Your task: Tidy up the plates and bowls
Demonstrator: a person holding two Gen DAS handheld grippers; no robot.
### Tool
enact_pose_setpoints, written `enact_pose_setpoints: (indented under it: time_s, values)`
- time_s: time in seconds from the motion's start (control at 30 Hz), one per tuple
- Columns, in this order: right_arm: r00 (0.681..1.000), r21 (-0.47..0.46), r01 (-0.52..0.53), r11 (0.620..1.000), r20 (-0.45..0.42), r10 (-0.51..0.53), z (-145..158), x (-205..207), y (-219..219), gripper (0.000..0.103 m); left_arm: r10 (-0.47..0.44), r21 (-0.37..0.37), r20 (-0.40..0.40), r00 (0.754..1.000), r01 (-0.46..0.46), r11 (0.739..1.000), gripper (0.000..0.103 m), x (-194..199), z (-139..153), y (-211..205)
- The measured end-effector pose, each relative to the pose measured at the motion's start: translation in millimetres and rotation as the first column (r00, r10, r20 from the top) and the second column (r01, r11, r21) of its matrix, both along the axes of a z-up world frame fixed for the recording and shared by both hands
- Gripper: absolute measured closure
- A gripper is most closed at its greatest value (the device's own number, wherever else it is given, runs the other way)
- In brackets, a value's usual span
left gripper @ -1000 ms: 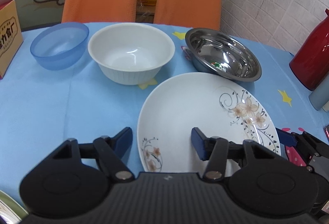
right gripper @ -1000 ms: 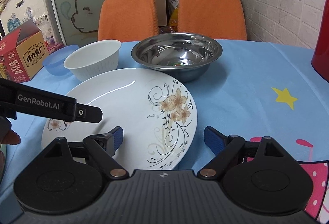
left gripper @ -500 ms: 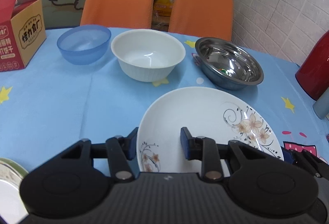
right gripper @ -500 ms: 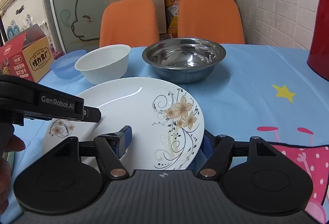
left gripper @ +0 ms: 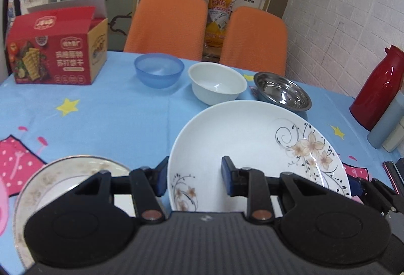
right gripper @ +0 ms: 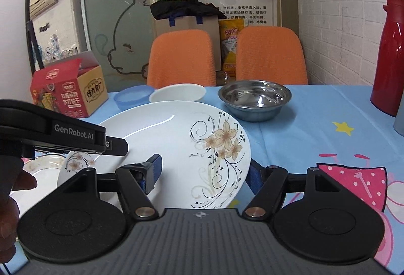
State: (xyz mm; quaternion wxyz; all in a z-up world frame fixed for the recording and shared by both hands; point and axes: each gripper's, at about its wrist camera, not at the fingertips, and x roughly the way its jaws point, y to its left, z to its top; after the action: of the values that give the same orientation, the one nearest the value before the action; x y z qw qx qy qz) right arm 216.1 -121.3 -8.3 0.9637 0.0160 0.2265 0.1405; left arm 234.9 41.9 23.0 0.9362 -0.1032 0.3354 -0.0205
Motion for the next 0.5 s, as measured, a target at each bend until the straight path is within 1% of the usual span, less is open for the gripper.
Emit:
enact_pose_setpoints:
  time_s: [0.13, 0.27, 0.37, 0.5]
  values:
    - [0.998, 0.019, -0.069, 0.997, 0.015, 0.069, 3.9, -16.4, 34.0, 0.0, 0.067, 0.023, 0.012, 0.998, -0.067, 0.997, 0.075, -32.9, 3.1, 37.8]
    - [0.99, 0.027, -0.144, 0.989, 0.005, 0.144, -1.4, -27.9, 71.9, 0.0, 0.141, 0.049, -0.001, 0.99, -0.141, 0.989, 0.074, -60.2, -1.8, 77.7]
    - [0.98, 0.027, -0.196, 0.98, -0.023, 0.197, -9.5, -32.8, 98.5, 0.0, 0.187, 0.063, -0.001, 0.982, -0.186, 0.981, 0.074, -74.7, -8.4, 101.1]
    - [0.969, -0.003, -0.241, 0.971, -0.049, 0.24, -17.6, -39.0, 127.0, 0.0, 0.226, 0.05, -0.007, 0.974, -0.225, 0.973, 0.073, -82.8, -18.7, 123.2]
